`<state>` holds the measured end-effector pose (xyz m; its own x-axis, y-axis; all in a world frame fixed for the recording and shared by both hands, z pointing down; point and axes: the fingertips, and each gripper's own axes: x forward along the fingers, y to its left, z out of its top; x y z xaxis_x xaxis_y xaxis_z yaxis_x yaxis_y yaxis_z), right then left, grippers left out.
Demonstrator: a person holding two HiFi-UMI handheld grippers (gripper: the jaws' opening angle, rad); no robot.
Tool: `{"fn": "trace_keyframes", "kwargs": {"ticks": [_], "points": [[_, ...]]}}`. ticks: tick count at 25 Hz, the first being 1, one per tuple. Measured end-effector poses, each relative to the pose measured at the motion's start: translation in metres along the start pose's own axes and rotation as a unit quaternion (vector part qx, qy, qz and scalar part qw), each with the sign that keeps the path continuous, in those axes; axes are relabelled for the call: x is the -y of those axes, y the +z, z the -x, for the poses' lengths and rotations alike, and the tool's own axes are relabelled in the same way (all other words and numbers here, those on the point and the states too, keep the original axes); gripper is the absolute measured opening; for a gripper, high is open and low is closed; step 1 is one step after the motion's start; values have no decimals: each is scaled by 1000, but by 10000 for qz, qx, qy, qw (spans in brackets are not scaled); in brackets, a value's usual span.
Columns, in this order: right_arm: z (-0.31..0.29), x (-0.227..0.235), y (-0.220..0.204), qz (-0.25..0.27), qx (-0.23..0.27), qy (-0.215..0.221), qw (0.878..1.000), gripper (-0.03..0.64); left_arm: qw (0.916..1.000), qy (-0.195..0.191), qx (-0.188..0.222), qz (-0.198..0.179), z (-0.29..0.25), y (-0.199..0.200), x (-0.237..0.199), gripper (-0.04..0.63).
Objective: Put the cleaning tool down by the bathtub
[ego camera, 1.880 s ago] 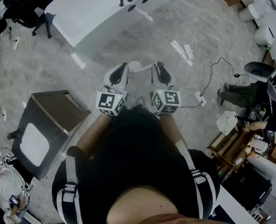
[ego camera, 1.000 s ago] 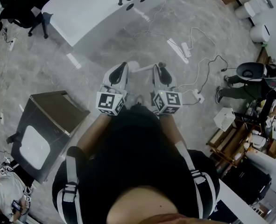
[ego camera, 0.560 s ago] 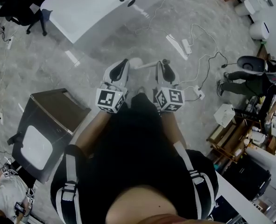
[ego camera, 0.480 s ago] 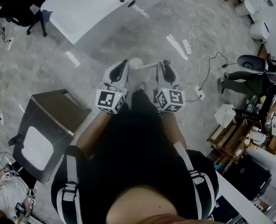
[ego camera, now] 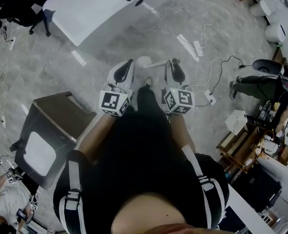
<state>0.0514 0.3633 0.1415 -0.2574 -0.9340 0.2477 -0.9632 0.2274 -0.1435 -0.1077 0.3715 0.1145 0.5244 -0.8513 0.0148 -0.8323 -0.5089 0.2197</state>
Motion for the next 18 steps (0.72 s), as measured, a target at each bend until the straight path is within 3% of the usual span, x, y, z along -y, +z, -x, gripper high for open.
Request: {"fn": "trace_keyframes", "kwargs": {"ticks": [18], "points": [[-47,62,12,-19,-53,15,10000,91,9999,-53,-96,6,-85,-12,13,8]]}}
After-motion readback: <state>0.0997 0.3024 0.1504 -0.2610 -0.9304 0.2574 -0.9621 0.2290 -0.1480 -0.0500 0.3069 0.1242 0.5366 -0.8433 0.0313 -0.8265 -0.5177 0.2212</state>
